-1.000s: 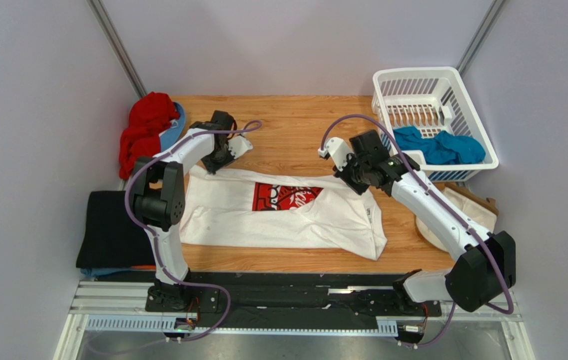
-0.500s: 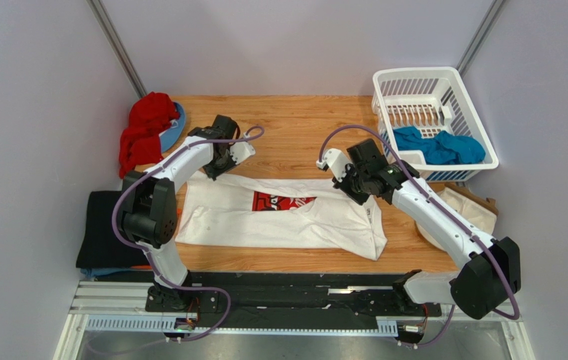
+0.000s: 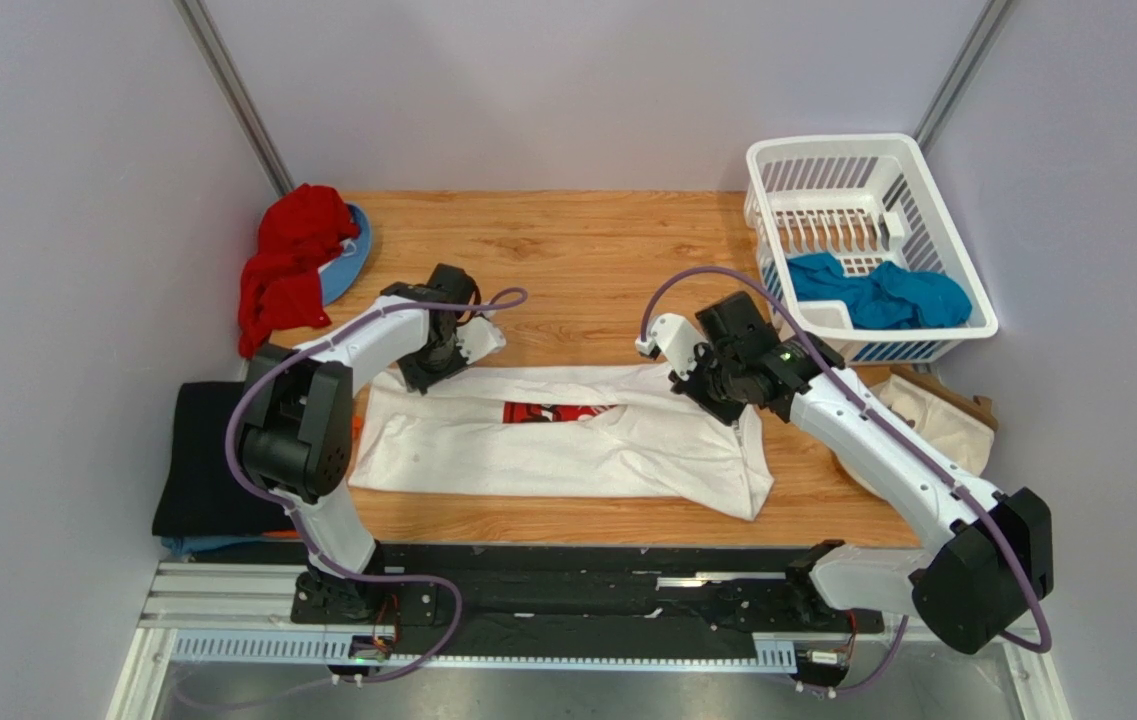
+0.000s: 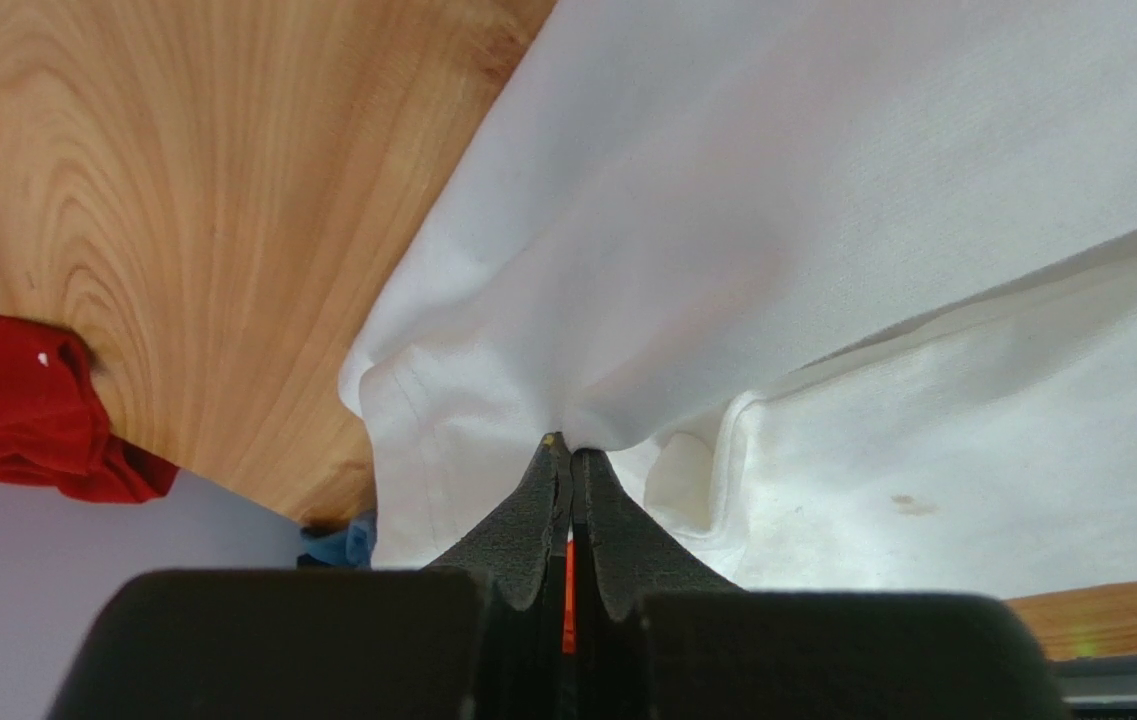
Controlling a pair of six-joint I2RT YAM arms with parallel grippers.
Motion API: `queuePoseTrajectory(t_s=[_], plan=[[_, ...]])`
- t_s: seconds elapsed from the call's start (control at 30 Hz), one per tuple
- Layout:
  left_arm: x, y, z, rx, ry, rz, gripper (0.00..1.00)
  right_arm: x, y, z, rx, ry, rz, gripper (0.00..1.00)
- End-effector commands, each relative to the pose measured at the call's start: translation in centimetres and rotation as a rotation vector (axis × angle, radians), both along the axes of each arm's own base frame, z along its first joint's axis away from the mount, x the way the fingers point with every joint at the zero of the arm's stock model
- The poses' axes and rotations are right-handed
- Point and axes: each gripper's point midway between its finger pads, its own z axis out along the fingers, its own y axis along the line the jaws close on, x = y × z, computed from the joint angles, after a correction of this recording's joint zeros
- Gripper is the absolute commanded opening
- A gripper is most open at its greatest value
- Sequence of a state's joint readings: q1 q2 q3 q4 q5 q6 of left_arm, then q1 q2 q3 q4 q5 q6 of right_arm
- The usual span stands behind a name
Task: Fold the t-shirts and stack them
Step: Fold the tshirt
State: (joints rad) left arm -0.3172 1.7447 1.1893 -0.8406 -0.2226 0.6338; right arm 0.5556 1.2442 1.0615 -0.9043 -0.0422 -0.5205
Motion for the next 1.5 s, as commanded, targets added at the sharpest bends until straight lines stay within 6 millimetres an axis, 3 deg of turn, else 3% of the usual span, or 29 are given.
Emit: queuePoseTrajectory(t_s=[0.0,0.17,0.2,0.23,0.43,0.73,1.07,1.2,1.3,1.33,1.47], plan=[[-0.5,0.5,0.7,0.017,-0.030,0.021,0.00,-0.7,-0.2,0.1,0.002,-0.004,-0.010,0.00],[-0.9,0.9,0.0,0.033,-0.017,0.035,0.00,-1.5,-0.2,-1.1,-0.014,0.025,-0.002,0.00],[-0.9,0.8,0.0,0.029,-0.018,0.038,0.03,-1.6,-0.3,-1.2,-0.021,0.028,-0.003,0.00],[-1.1,0.7,-0.1,0.022,-0.015,0.047,0.12,-1.7,-0.3,-1.3,-0.023,0.029,0.001,0.00],[-3.0,0.5,-0.4,-0.012,0.021,0.073,0.26,-2.8,-0.5,-2.7,-0.046,0.064,0.009,0.00],[-4.7,0.1,0.4,-0.059,0.037,0.096,0.28,-4.0,-0.6,-5.0,-0.079,0.108,0.022,0.00],[-3.7,-1.1,2.5,-0.121,0.001,0.106,0.28,-5.3,-0.8,-7.9,-0.145,0.179,0.048,0.00],[-3.3,-1.5,2.9,-0.140,-0.003,0.114,0.28,-5.8,-1.9,-9.1,-0.223,0.207,0.036,0.03],[-3.0,-1.4,3.1,-0.133,-0.012,0.113,0.28,-5.9,-2.7,-9.5,-0.269,0.196,0.033,0.13],[-3.0,-1.4,3.1,-0.132,-0.009,0.114,0.28,-5.9,-2.9,-9.5,-0.273,0.193,0.034,0.23],[-3.1,-1.5,2.9,-0.137,-0.004,0.114,0.28,-5.6,-2.9,-8.8,-0.269,0.163,0.028,0.50]])
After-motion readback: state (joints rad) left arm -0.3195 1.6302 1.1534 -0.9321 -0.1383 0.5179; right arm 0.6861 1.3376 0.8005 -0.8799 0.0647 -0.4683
